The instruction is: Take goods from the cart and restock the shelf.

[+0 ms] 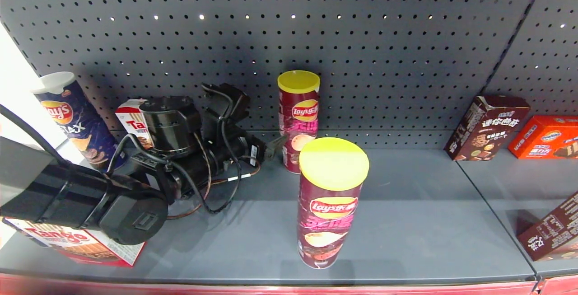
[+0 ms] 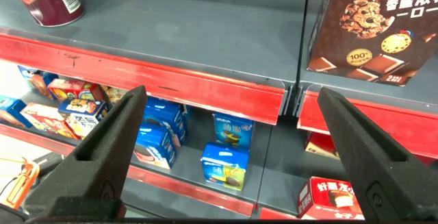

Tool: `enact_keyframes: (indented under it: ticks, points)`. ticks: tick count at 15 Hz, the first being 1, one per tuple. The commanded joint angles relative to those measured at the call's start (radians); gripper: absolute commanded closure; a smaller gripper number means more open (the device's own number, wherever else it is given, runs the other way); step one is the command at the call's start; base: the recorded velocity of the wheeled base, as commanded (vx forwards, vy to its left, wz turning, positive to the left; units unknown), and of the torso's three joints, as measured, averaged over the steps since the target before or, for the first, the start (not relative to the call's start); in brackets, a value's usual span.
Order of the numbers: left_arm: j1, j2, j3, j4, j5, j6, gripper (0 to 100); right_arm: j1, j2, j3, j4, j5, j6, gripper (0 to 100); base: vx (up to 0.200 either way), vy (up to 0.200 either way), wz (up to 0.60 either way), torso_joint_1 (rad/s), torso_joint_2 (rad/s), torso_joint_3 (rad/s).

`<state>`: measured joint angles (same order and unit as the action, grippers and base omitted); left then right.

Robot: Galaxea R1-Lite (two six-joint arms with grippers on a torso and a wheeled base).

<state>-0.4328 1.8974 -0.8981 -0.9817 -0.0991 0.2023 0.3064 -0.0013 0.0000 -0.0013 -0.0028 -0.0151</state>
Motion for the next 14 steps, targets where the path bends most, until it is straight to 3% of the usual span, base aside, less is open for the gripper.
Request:
enact_keyframes:
  ticks: [1, 14]
  points:
    - [0.003, 0.005, 0.001, 0.0, -0.001, 0.0, 0, 0.0, 0.001, 0.0, 0.0, 0.001, 0.0, 0, 0.0, 0.0, 0.0, 0.0, 0.0, 0.0]
    - [0.023, 0.02, -0.004, -0.002, 0.039, 0.0, 0, 0.0, 0.001, 0.0, 0.0, 0.001, 0.0, 0, 0.0, 0.0, 0.0, 0.0, 0.0, 0.0]
